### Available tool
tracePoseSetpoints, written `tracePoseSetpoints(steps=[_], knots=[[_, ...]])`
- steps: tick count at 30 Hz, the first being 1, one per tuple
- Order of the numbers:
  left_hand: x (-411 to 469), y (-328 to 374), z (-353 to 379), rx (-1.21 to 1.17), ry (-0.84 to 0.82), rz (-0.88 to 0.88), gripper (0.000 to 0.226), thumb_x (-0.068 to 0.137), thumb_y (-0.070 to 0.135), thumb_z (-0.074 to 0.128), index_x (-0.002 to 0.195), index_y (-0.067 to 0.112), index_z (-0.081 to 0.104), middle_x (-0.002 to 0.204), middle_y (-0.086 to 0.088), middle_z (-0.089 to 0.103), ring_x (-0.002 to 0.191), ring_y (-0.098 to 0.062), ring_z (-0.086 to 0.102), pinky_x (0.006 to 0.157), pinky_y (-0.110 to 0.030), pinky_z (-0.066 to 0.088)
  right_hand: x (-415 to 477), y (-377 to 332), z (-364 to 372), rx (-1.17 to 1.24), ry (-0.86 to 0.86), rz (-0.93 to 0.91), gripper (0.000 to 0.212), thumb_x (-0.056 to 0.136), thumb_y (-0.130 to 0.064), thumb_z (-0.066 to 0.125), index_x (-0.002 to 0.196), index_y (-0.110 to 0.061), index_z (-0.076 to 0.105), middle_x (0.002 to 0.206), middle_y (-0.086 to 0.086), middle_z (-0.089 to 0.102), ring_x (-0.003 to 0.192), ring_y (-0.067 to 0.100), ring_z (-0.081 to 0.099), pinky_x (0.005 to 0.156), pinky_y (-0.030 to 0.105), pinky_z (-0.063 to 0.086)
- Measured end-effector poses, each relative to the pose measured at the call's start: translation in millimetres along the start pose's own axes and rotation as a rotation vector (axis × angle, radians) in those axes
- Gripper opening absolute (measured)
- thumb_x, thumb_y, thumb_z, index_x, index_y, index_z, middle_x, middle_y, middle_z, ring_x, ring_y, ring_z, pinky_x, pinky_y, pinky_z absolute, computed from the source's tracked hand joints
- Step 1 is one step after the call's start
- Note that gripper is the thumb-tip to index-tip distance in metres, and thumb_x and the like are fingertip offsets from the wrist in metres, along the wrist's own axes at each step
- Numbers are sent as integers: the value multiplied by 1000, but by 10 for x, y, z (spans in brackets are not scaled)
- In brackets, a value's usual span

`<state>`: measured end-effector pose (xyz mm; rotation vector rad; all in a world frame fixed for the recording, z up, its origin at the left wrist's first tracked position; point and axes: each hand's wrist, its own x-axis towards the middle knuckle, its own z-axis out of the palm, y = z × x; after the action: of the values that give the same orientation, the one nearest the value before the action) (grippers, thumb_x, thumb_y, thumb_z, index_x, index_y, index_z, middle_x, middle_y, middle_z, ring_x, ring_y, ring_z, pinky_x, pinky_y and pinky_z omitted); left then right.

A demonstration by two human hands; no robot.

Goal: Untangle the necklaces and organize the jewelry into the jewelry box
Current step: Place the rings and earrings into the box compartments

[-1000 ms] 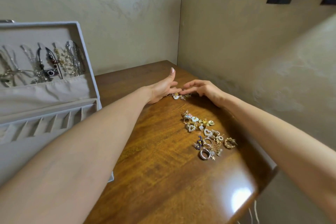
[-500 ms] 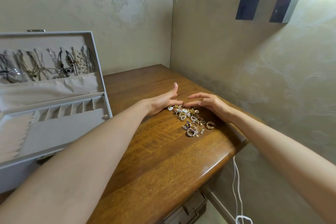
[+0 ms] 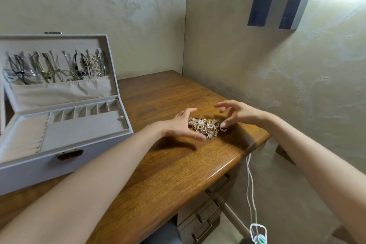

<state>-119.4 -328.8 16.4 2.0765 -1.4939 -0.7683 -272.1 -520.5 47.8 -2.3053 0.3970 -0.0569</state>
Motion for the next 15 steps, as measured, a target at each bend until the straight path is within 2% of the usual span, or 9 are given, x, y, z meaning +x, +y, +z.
tracePoseSetpoints(steps=[2,4,7,11,15], knots=[[-3,-14,82,102,17,3,126,57,65,76,147,32,-6,158,-1,-7,145,-26,-2,116,-54,11,-28,5,-50,-172,-123,122,78,71,-12,80,139,-22,42,120,4,45,96,14,50,78,16,46],[0,24,139,121,53,10,124,61,57,78,148,29,-6,158,-2,-4,145,-24,0,117,-51,12,-24,-6,-14,-289,-165,176,84,71,-12,82,142,-20,38,121,2,43,103,16,49,82,23,49],[4,81,174,64,108,37,123,63,52,79,148,23,-5,158,1,11,145,-20,8,118,-45,12,58,-73,64,-353,-167,133,84,68,-13,84,140,-18,43,115,1,48,89,11,53,70,19,46],[-12,84,173,3,122,28,116,67,49,78,147,25,-2,153,9,27,142,-20,21,116,-47,18,167,-199,173,-400,-179,92,78,67,-10,83,135,-21,47,111,-1,51,86,9,51,77,27,42],[-88,73,186,-26,188,35,107,70,44,78,146,23,5,150,3,34,139,-20,28,112,-39,21,216,-278,284,-392,-179,58,76,65,-10,84,131,-19,47,112,-1,52,85,8,50,75,26,41]])
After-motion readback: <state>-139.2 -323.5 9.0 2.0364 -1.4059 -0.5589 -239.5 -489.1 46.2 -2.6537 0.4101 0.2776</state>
